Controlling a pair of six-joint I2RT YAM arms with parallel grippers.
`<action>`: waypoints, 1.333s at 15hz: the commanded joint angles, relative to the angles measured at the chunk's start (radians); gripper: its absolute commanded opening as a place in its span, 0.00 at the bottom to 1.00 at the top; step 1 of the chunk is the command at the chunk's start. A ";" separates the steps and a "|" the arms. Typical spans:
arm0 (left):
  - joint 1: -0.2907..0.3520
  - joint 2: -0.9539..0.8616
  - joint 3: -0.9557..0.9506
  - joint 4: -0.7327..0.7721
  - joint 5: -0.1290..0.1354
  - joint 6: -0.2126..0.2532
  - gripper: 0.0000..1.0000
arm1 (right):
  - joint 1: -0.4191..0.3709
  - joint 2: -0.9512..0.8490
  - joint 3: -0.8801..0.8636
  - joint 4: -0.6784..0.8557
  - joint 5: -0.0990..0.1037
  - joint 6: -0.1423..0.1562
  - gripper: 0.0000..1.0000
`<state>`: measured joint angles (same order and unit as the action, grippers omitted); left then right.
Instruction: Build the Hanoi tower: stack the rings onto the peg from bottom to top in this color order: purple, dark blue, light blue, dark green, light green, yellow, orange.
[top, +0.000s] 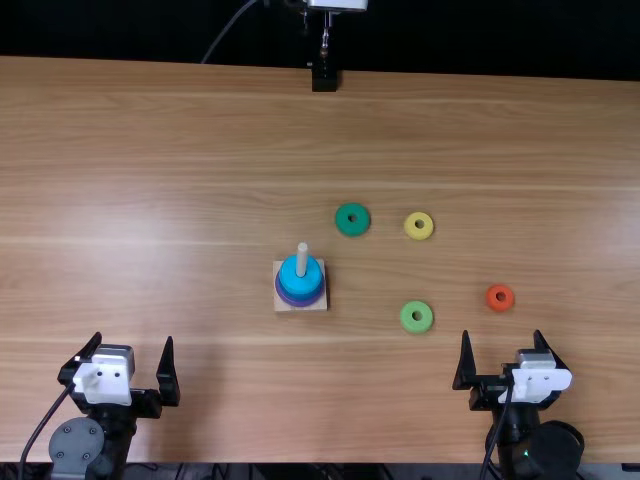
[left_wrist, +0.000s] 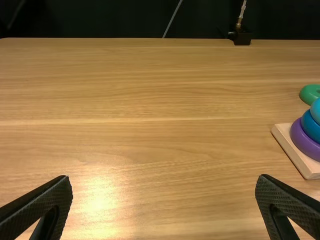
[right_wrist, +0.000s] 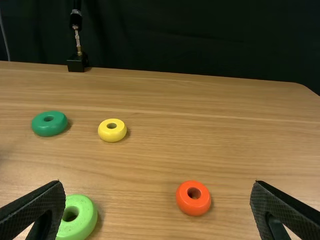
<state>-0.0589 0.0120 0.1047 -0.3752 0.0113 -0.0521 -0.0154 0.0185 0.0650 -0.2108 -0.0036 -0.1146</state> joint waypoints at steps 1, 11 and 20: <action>0.001 -0.012 -0.105 -0.083 0.013 0.015 1.00 | 0.003 -0.019 -0.047 -0.070 0.011 0.004 1.00; 0.001 -0.012 -0.105 -0.081 0.015 0.015 1.00 | 0.081 0.186 0.424 -0.063 0.004 0.001 1.00; 0.001 -0.012 -0.105 -0.083 0.015 0.015 1.00 | 0.233 0.937 0.931 -0.170 0.005 0.312 1.00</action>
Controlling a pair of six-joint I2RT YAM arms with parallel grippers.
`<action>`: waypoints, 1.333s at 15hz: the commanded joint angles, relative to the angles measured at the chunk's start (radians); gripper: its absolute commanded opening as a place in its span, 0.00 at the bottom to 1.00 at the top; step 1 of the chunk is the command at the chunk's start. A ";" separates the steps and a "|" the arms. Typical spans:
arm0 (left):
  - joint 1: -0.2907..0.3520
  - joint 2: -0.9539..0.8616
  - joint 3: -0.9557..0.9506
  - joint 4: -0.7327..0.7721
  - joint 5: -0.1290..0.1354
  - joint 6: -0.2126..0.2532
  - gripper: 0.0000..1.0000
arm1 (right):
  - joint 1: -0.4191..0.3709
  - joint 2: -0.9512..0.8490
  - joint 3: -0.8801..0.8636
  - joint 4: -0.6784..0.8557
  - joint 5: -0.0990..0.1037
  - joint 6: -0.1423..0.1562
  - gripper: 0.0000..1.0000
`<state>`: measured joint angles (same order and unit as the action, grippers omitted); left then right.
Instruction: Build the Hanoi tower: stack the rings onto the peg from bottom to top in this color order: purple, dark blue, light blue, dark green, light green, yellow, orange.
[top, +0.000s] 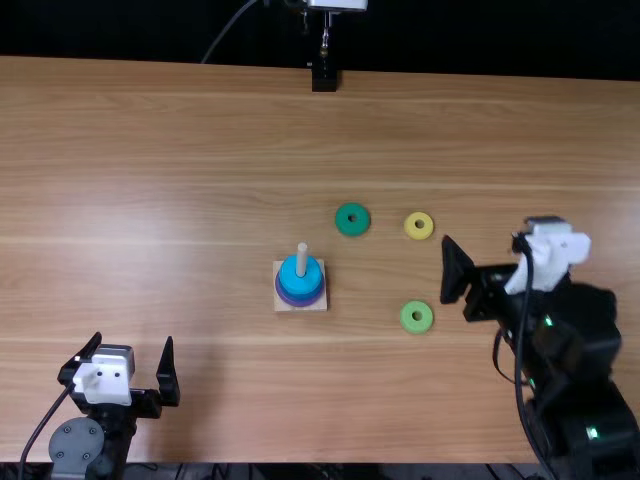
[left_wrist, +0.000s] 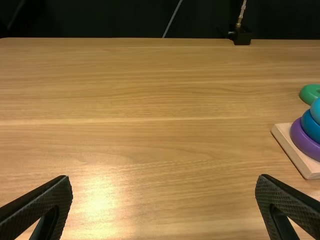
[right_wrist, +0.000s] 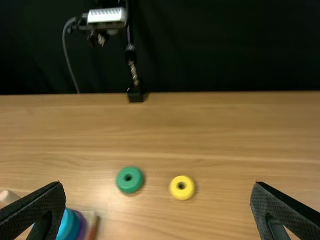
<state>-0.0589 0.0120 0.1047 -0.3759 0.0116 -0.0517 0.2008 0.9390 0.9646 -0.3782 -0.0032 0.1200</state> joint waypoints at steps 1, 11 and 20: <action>0.001 -0.012 -0.105 -0.082 0.014 0.015 1.00 | 0.020 0.098 0.057 -0.002 0.007 0.081 1.00; 0.001 -0.012 -0.105 -0.082 0.014 0.015 1.00 | 0.120 0.742 0.416 -0.203 0.009 0.060 1.00; 0.001 -0.012 -0.105 -0.081 0.014 0.015 1.00 | 0.170 1.098 0.703 -0.348 0.018 0.059 1.00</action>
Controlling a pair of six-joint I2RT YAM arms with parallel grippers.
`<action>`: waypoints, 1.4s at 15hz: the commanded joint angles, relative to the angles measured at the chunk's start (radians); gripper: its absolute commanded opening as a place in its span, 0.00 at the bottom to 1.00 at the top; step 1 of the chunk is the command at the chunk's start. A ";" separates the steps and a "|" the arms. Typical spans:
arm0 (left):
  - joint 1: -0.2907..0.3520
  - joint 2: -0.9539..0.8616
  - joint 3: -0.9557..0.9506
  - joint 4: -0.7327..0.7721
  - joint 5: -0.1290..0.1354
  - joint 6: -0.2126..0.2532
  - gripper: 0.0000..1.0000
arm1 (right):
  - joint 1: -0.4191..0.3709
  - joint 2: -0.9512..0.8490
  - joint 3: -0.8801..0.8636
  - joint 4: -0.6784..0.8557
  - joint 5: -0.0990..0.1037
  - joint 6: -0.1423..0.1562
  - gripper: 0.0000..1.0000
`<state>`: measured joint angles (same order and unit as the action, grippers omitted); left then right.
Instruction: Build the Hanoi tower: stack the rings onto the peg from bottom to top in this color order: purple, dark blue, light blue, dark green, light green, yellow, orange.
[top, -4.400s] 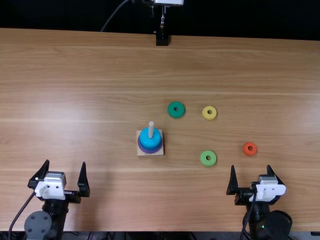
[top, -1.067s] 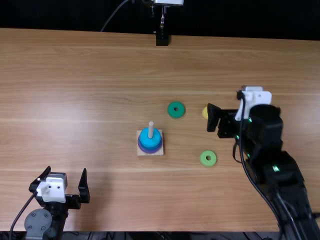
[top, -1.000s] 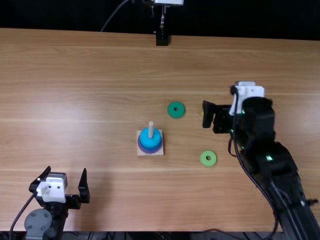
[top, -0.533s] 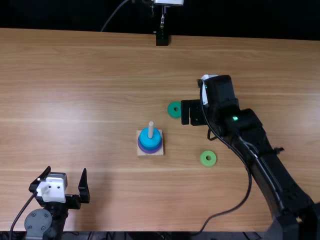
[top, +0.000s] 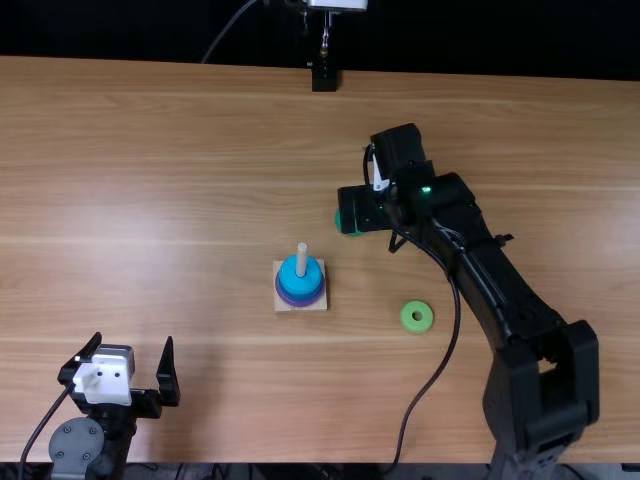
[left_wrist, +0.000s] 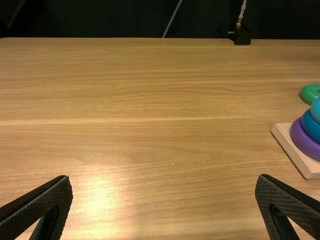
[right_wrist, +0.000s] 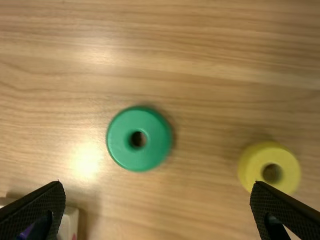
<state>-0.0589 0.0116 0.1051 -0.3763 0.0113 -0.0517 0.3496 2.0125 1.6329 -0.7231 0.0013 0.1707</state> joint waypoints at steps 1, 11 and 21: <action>0.001 -0.012 -0.105 -0.080 0.015 0.015 1.00 | 0.028 0.055 0.056 -0.005 0.015 0.008 1.00; 0.001 -0.012 -0.105 -0.082 0.015 0.015 1.00 | 0.040 0.262 0.205 -0.060 0.019 0.006 1.00; 0.001 -0.012 -0.105 -0.080 0.015 0.015 1.00 | 0.040 0.307 0.209 -0.060 0.017 0.008 1.00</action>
<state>-0.0589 0.0116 0.1047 -0.3759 0.0113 -0.0521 0.3843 2.2868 1.8214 -0.7822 0.0120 0.1703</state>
